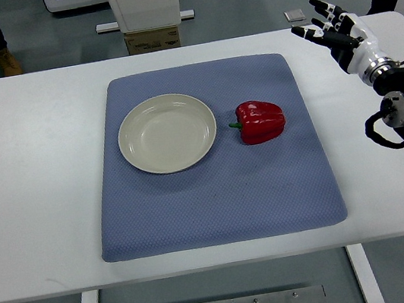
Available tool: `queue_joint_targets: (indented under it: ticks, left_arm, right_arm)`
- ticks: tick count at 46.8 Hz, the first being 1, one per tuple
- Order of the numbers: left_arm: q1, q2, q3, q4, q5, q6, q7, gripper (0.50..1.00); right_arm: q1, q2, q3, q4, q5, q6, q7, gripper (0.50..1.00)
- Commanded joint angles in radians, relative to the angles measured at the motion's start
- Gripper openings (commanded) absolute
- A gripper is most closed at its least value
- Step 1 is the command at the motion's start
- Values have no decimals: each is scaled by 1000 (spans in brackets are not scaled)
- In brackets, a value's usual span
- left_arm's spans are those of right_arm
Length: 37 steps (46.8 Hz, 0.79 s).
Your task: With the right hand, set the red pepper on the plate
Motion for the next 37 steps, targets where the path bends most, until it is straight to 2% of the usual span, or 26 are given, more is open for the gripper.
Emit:
queue_joint_targets:
  ticks: [1, 37]
  left_arm:
    - [0, 0, 0, 0, 0, 0, 0, 1000]
    - [2, 0, 0, 0, 0, 0, 0, 1000]
  right_arm:
    - [0, 0, 0, 0, 0, 0, 0, 1000]
    - [2, 8, 0, 0, 0, 0, 0, 1000]
